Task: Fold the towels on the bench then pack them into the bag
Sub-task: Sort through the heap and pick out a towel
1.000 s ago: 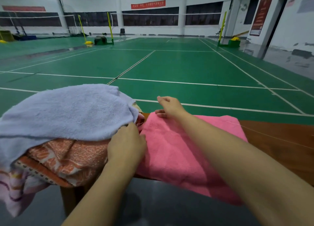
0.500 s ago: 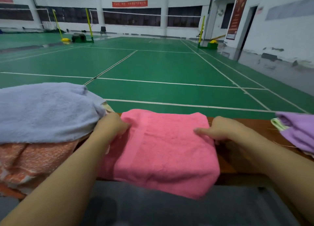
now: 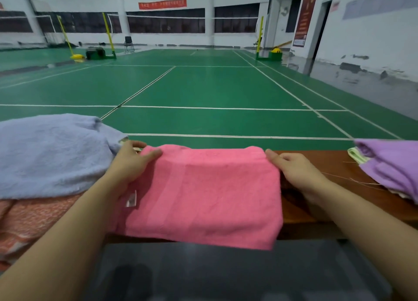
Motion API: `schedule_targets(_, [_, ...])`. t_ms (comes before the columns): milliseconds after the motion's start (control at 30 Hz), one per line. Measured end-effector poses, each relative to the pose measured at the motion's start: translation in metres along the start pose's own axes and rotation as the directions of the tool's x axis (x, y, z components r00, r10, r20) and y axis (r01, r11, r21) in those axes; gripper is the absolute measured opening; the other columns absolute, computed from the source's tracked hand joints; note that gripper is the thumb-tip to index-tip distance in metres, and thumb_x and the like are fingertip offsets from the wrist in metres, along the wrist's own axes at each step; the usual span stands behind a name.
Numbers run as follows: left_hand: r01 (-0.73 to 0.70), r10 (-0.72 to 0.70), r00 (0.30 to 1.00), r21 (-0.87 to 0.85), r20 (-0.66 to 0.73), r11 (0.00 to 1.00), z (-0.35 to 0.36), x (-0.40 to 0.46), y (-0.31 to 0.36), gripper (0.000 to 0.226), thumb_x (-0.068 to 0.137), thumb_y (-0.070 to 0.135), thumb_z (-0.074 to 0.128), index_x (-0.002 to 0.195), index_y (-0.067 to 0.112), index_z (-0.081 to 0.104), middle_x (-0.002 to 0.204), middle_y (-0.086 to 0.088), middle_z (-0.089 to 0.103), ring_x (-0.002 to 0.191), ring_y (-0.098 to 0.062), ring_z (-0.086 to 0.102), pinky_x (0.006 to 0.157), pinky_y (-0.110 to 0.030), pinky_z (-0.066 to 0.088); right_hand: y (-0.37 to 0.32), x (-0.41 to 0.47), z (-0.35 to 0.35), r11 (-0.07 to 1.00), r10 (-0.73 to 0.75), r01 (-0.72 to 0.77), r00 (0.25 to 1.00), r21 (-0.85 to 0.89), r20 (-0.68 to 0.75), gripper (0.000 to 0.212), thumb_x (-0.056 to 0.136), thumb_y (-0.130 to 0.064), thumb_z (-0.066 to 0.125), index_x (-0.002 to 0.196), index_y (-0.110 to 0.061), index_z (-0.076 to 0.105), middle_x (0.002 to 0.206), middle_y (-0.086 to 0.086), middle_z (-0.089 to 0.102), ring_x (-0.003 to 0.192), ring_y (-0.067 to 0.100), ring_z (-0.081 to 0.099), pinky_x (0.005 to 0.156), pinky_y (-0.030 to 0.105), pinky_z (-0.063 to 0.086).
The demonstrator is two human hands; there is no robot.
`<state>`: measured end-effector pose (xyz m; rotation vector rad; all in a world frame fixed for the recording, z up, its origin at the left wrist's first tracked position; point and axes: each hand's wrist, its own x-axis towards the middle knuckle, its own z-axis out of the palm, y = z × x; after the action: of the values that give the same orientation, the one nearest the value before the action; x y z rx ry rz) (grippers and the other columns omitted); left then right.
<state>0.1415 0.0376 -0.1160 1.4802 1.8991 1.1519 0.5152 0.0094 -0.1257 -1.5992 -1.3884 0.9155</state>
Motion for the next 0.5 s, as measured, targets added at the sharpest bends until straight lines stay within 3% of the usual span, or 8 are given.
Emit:
schedule_targets(67, [0.019, -0.023, 1.0, -0.198, -0.021, 0.98, 0.001, 0.0, 0.003, 0.057, 0.082, 0.047, 0.081, 0.127, 0.019, 0.062, 0.116, -0.009, 0.065, 0.096, -0.019, 0.064, 0.071, -0.028, 0.049, 0.003, 0.002, -0.001, 0.986, 0.02, -0.01, 0.998, 0.163, -0.059, 0.069, 0.087, -0.068, 0.06, 0.09, 0.0, 0.071, 0.089, 0.02, 0.074, 0.08, 0.022, 0.064, 0.08, 0.037, 0.047])
schedule_targets(100, [0.026, -0.033, 0.999, -0.295, -0.019, 0.955, 0.001, -0.002, 0.006, 0.052, 0.084, 0.042, 0.08, 0.128, 0.021, 0.062, 0.114, -0.011, 0.066, 0.09, -0.015, 0.064, 0.065, -0.024, 0.05, 0.003, 0.002, 0.0, 0.978, 0.031, -0.013, 0.996, 0.209, -0.087, 0.064, 0.09, -0.065, 0.059, 0.093, -0.002, 0.072, 0.094, 0.018, 0.074, 0.087, 0.025, 0.065, 0.084, 0.038, 0.047])
schedule_targets(200, [0.034, -0.034, 0.999, -0.508, 0.009, 0.861, 0.004, -0.004, 0.012, 0.041, 0.087, 0.03, 0.079, 0.124, 0.023, 0.065, 0.106, -0.014, 0.07, 0.079, -0.015, 0.065, 0.064, -0.025, 0.055, 0.0, 0.006, 0.001, 0.955, 0.049, 0.007, 0.982, 0.297, -0.18, 0.044, 0.092, -0.051, 0.067, 0.103, -0.009, 0.07, 0.1, 0.009, 0.073, 0.092, 0.022, 0.065, 0.083, 0.039, 0.049])
schedule_targets(267, [-0.005, 0.002, 1.0, -0.513, -0.007, 0.859, 0.006, -0.007, 0.013, 0.034, 0.087, 0.03, 0.079, 0.119, 0.024, 0.068, 0.105, -0.009, 0.072, 0.078, -0.013, 0.064, 0.064, -0.022, 0.052, -0.002, 0.006, -0.001, 0.946, 0.021, 0.056, 0.972, 0.319, -0.234, 0.036, 0.089, -0.044, 0.074, 0.109, -0.015, 0.066, 0.105, 0.007, 0.071, 0.088, 0.02, 0.065, 0.077, 0.037, 0.051])
schedule_targets(367, [-0.081, 0.046, 0.995, -0.466, -0.086, 0.881, 0.007, -0.011, 0.014, 0.032, 0.086, 0.031, 0.079, 0.116, 0.024, 0.069, 0.089, -0.003, 0.067, 0.057, -0.006, 0.048, 0.045, -0.011, 0.039, -0.007, 0.005, -0.003, 0.952, -0.045, 0.128, 0.957, 0.279, -0.285, 0.016, 0.091, -0.036, 0.073, 0.1, -0.024, 0.069, 0.096, 0.005, 0.073, 0.072, 0.015, 0.062, 0.064, 0.031, 0.048])
schedule_targets(500, [-0.173, 0.1, 0.98, -0.492, -0.172, 0.853, 0.004, -0.011, 0.021, 0.036, 0.082, 0.035, 0.082, 0.113, 0.024, 0.071, 0.074, -0.003, 0.064, 0.047, -0.005, 0.046, 0.04, -0.013, 0.036, -0.015, 0.0, -0.01, 0.942, -0.115, 0.225, 0.914, 0.251, -0.388, 0.02, 0.092, -0.04, 0.072, 0.1, -0.022, 0.074, 0.098, -0.002, 0.076, 0.085, 0.008, 0.069, 0.078, 0.03, 0.053])
